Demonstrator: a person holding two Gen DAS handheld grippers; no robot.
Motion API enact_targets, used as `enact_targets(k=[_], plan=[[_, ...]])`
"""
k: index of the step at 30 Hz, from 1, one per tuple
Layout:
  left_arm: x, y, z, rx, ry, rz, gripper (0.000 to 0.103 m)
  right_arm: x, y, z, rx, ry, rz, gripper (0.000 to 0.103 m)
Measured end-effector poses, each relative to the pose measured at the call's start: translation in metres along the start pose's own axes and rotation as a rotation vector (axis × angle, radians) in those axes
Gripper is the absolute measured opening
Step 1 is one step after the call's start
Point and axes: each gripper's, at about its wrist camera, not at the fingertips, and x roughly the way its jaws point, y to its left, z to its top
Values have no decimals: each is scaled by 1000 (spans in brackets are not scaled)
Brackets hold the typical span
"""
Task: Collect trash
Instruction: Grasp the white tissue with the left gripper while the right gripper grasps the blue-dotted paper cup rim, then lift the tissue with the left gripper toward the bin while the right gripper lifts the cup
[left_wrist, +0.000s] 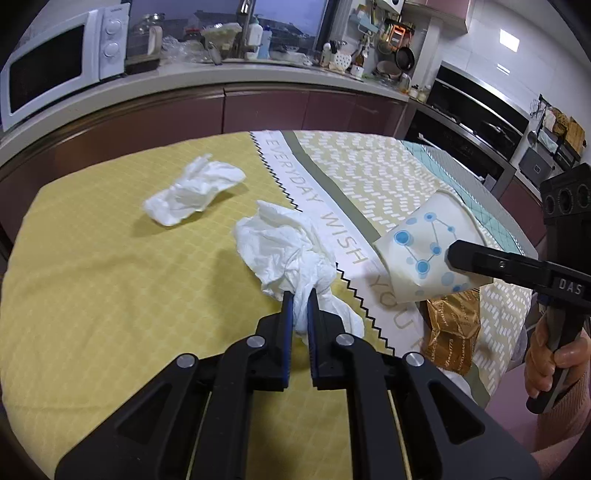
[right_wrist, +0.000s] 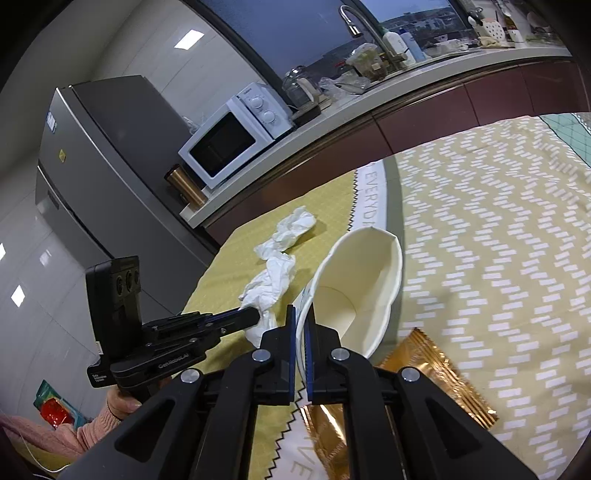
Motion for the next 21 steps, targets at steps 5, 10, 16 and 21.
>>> enact_targets(k=[5,10,16,21], plan=[[-22,8,-4,-16,-30,19,8,7,13,0,-20,7,30,3],[-42,19,-10,-41,-54,39,8,19,28,-2,-38,23,61,3],[-62,38,-20,-74,-67,69,8,35,44,-5,-52,43,99,3],[-78,54,-29,-114,-81,96,8,50,59,-6,-68,67,127,3]])
